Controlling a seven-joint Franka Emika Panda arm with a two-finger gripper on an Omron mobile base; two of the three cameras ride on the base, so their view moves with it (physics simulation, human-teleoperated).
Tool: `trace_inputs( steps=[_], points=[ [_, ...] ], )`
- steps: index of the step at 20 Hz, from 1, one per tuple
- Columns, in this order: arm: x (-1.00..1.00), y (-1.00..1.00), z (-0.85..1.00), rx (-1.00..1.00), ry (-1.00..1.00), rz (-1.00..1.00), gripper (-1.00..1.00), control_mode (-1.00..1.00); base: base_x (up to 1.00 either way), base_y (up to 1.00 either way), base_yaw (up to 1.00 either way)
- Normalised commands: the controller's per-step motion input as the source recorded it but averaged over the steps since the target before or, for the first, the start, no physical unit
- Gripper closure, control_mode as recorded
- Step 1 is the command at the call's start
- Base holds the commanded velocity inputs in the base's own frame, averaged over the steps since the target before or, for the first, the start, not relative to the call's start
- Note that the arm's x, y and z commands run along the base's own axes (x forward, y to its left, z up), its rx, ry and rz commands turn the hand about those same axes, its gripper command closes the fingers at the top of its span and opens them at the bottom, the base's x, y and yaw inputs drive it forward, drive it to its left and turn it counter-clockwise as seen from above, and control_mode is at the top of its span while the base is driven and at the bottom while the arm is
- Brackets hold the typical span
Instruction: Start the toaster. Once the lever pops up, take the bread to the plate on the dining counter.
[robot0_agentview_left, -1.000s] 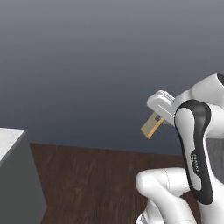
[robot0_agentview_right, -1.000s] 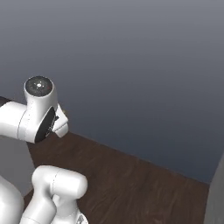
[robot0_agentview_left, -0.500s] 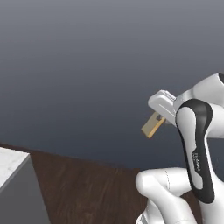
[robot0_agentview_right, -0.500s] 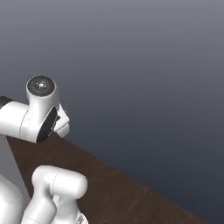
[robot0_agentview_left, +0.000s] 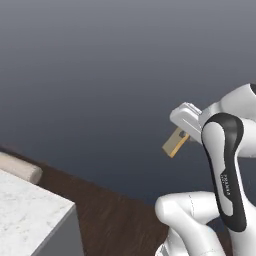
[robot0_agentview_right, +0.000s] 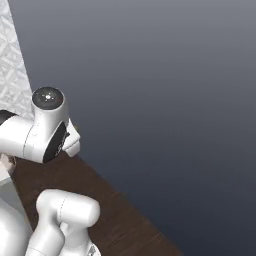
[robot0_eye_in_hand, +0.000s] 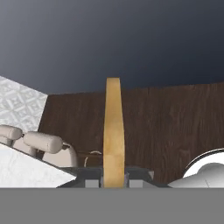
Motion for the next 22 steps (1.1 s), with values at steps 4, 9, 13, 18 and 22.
trace_inputs(
  steps=[4,9,13,18,22],
  points=[
    [0.0,0.0,0.0,0.0,0.0,0.0,1.0,1.0,1.0,0.14,0.46],
    [0.0,0.0,0.0,0.0,0.0,0.0,1.0,1.0,1.0,0.0,0.56],
    [0.0,0.0,0.0,0.0,0.0,0.0,1.0,1.0,1.0,0.0,0.58],
    [0.0,0.0,0.0,0.0,0.0,0.0,1.0,1.0,1.0,-0.03,0.57],
    [0.0,0.0,0.0,0.0,0.0,0.0,1.0,1.0,0.93,-0.37,0.55]
  ],
)
